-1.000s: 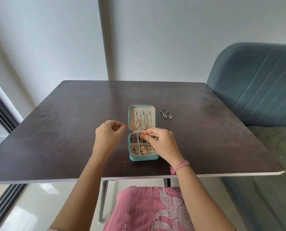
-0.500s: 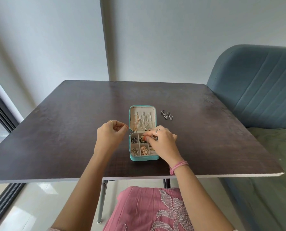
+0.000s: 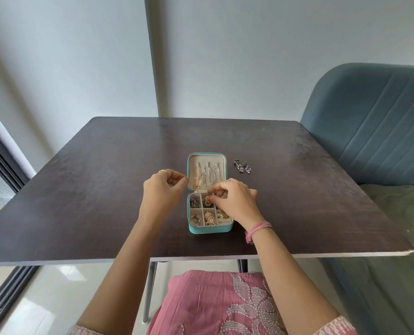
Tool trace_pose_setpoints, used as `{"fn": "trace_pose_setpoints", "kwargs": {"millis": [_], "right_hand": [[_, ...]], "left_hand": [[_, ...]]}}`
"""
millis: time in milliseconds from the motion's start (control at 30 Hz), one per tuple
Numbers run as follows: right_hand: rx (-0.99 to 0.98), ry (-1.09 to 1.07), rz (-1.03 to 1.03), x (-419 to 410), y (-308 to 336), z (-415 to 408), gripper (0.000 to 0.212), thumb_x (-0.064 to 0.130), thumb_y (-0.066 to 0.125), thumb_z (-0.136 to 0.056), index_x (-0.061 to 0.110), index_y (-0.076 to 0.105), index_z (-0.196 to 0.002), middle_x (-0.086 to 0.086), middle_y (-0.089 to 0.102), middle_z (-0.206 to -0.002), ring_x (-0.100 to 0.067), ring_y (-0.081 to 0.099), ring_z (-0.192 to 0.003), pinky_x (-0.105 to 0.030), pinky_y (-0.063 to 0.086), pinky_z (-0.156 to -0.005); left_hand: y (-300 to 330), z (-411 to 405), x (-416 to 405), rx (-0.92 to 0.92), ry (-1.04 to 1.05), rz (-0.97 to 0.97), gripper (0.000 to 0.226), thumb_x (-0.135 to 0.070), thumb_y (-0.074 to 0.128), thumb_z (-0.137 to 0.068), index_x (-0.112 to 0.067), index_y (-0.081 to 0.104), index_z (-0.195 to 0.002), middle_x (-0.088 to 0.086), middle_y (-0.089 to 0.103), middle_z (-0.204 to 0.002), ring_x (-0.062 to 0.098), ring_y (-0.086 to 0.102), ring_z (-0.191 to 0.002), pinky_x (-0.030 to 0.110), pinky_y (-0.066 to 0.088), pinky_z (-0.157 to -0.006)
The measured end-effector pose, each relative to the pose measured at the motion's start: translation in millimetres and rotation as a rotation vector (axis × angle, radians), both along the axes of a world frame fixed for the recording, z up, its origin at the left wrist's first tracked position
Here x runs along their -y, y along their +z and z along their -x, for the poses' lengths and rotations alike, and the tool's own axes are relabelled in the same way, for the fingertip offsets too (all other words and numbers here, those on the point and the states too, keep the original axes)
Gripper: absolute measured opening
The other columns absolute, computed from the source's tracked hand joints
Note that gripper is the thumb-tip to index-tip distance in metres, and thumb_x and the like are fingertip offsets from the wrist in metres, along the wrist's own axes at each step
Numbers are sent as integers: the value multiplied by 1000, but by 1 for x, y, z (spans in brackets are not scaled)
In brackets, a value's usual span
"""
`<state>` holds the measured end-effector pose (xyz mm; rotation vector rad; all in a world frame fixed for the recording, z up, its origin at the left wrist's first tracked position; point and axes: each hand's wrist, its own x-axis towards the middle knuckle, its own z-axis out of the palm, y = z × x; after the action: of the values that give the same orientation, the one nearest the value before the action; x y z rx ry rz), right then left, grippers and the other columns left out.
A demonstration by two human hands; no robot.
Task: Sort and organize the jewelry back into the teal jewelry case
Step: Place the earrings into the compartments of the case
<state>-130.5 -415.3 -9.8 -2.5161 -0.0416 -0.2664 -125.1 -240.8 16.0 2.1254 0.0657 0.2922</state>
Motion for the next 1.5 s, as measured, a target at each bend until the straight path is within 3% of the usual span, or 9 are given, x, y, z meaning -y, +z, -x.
{"fn": "trace_pose_setpoints", "kwargs": {"millis": [200, 367, 600, 733, 1133, 1233, 1300, 1400, 1500], "right_hand": [[74, -69, -341, 30, 11, -9, 3, 36, 69, -82, 38, 70, -79, 18, 67, -78, -6, 61, -81, -45, 49, -89], [174, -153, -507, 63, 17, -17, 4, 24, 71, -82, 28, 73, -83, 10, 68, -78, -1, 59, -71, -22, 47, -71], [205, -267, -616, 105, 12, -41, 9, 19, 72, -81, 27, 72, -78, 3, 70, -76, -5, 58, -68, -23, 48, -72], [152, -267, -587, 118, 11, -58, 4, 17, 71, -81, 20, 73, -81, 5, 67, -75, -2, 56, -66, -21, 45, -69], [-39, -136, -349, 124, 1, -110, 8, 17, 66, -85, 21, 71, -82, 1, 67, -75, -17, 63, -79, -28, 48, -83], [-79, -99, -235, 123, -3, -116, 15, 16, 64, -88, 13, 73, -100, -5, 72, -96, -19, 64, -95, -21, 42, -86], [-92, -74, -182, 121, -6, -119, 21, 16, 63, -89, 12, 72, -108, -5, 72, -107, -17, 64, -103, -14, 37, -85], [-97, -45, -141, 120, -9, -126, 22, 14, 61, -91, 13, 72, -111, -4, 71, -112, -17, 63, -108, -13, 36, -89], [-99, -12, -73, 120, -9, -130, 23, 14, 61, -91, 13, 71, -112, -4, 71, -113, -17, 62, -110, -19, 39, -95]], "left_hand": [[9, -5, 14, 27, -35, 2, 9, -23, 65, -85, -16, 71, -86, -5, 66, -70, 12, 64, -67, 29, 56, -65], [20, -11, 35, 67, -99, -38, 9, -23, 66, -86, -14, 68, -83, -2, 67, -71, 11, 63, -61, 19, 52, -62], [50, -37, 76, 180, -208, -148, 11, -20, 64, -85, -10, 70, -86, 3, 67, -78, 18, 65, -75, 27, 52, -75], [62, -69, 101, 180, -250, -255, 13, -16, 60, -85, -9, 71, -87, 0, 63, -74, 11, 55, -73, 10, 34, -64], [53, -150, 153, -208, -434, -856, 18, -9, 61, -82, -8, 74, -94, -4, 60, -55, 19, 68, -88, 22, 49, -65], [45, -156, 163, -309, -444, -1004, 30, -24, 52, -93, -14, 63, -66, -6, 74, -95, 11, 64, -83, 14, 33, -51], [37, -161, 168, -373, -432, -992, 35, -29, 46, -97, -16, 68, -73, -5, 71, -110, 8, 60, -74, 15, 42, -64], [32, -165, 171, -414, -407, -950, 32, -30, 46, -99, -12, 66, -115, -5, 70, -111, 11, 62, -99, 21, 42, -95], [28, -168, 173, -395, -441, -1064, 30, -28, 48, -98, -13, 66, -116, -5, 68, -93, 14, 63, -109, 23, 43, -93]]}}
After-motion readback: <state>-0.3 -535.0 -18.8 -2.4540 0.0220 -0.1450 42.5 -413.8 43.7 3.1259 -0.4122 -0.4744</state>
